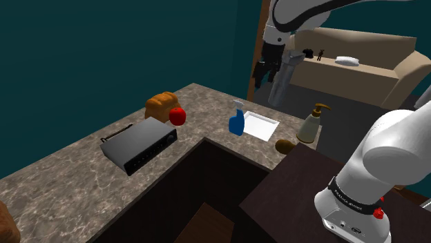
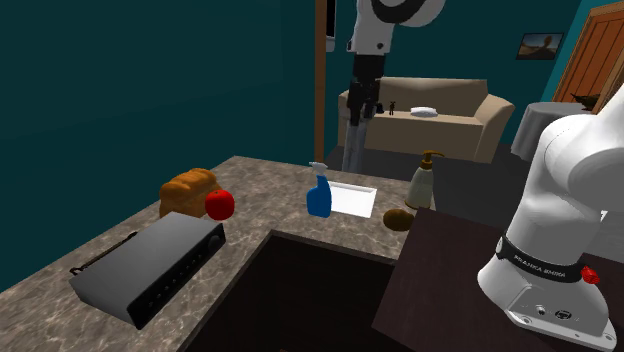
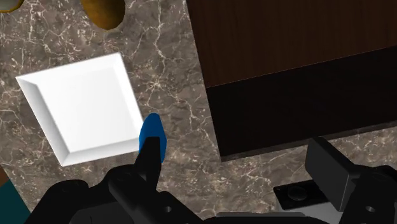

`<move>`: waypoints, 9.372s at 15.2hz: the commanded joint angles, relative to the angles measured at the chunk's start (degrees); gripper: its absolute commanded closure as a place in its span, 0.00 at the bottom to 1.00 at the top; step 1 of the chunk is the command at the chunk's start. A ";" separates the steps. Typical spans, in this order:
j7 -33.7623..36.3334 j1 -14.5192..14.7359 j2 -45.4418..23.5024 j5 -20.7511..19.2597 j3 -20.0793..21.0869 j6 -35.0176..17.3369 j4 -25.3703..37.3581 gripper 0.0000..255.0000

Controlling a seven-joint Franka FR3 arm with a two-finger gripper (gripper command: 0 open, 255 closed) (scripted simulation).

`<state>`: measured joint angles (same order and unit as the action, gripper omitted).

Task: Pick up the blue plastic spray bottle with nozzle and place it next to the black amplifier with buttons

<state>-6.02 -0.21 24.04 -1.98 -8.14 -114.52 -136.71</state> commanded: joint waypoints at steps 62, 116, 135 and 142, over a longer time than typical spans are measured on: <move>-19.58 -4.84 -47.35 8.54 -4.84 -13.88 30.43 1.00; -8.47 1.27 -40.33 5.17 -2.74 13.58 51.30 1.00; 10.49 13.74 -58.96 4.99 3.45 10.69 67.29 1.00; 14.28 16.41 -67.12 4.93 4.33 11.63 76.44 1.00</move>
<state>8.11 16.09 -42.83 2.95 -3.83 -102.32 -60.02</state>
